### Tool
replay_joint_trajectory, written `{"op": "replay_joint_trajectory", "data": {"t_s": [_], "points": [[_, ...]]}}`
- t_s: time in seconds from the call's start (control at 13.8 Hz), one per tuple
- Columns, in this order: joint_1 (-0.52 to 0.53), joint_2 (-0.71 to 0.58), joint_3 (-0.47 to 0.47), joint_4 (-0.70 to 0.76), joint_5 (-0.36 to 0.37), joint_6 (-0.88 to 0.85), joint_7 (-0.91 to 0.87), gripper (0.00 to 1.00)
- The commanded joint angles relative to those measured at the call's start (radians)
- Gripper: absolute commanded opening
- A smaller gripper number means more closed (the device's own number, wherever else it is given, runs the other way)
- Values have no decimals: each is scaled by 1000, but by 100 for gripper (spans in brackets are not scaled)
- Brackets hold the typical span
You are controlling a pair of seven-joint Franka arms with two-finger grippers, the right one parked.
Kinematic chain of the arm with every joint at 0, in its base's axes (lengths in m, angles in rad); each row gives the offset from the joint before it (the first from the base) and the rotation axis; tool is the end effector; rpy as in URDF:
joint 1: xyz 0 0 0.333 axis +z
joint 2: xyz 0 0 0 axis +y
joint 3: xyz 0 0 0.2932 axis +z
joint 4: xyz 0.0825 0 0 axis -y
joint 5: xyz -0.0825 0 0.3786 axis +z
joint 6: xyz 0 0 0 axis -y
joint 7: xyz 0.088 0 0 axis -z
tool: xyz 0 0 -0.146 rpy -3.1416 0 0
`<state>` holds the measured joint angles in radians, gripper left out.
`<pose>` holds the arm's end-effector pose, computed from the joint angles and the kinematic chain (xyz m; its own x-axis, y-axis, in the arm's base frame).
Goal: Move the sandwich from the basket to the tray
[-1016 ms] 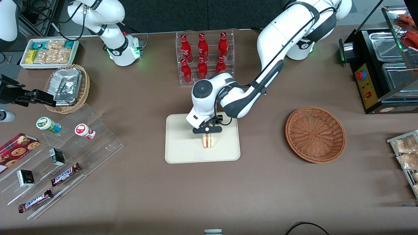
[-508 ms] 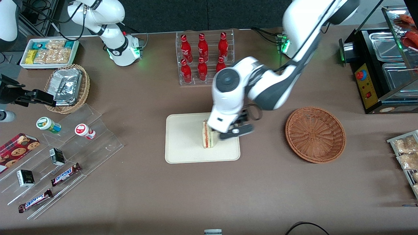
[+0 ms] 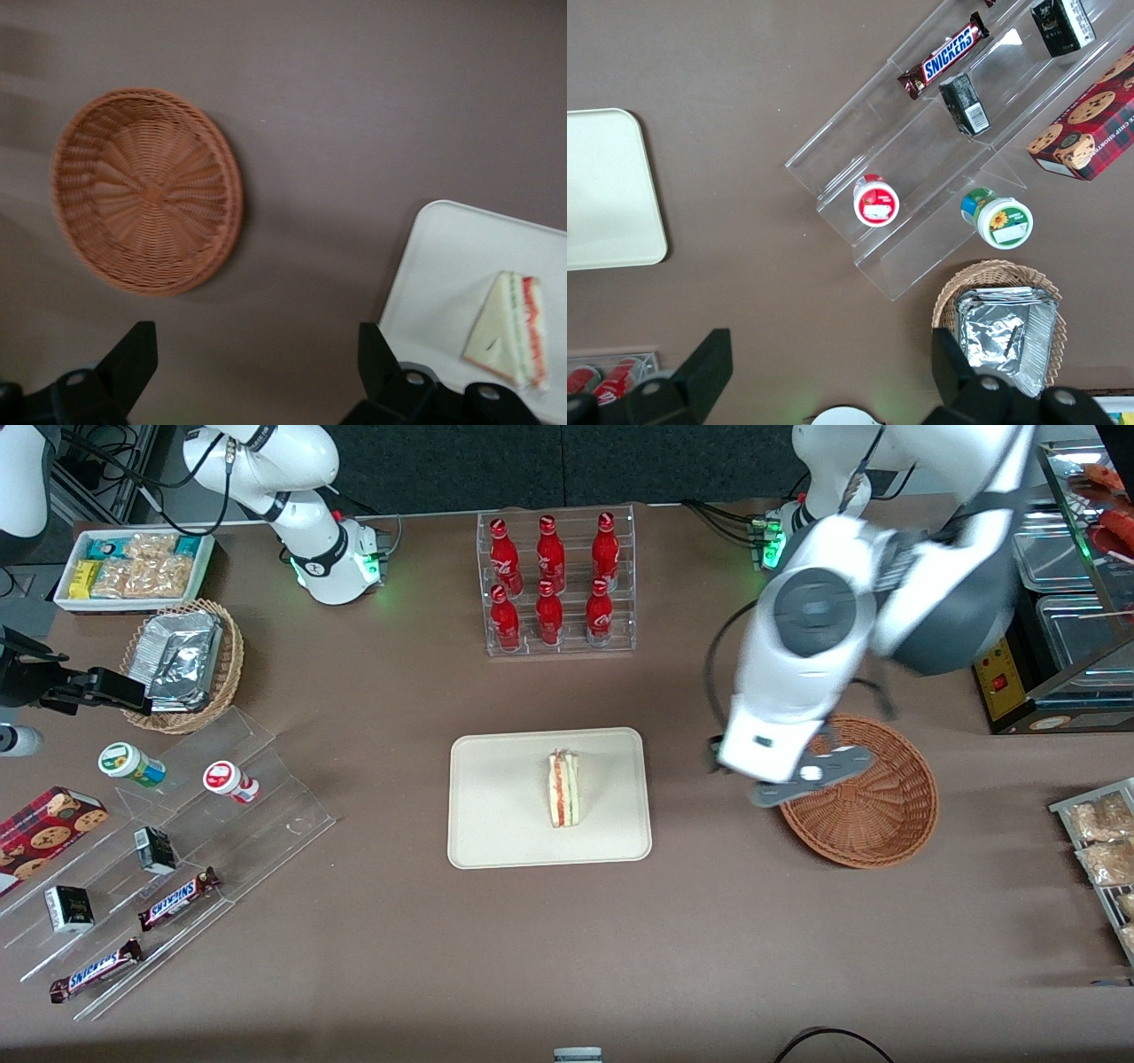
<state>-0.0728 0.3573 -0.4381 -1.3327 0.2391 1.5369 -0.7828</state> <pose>0.5804 -0.2424 0.4750 0.9601 0.2788 -0.0225 0.2726 -0.9507 -0.1481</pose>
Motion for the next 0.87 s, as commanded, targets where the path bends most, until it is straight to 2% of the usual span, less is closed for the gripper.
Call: {"op": "replay_joint_trajectory", "data": {"t_s": [0.0, 0.15, 0.36, 0.58, 0.8], "points": [[128, -113, -8, -77, -69, -34, 181, 100], [146, -184, 39, -120, -104, -47, 300, 100], [96, -317, 249, -212, -231, -51, 510, 100], [21, -449, 427, -337, -247, -46, 721, 100], [21, -485, 478, -379, -244, -47, 763, 100]]}}
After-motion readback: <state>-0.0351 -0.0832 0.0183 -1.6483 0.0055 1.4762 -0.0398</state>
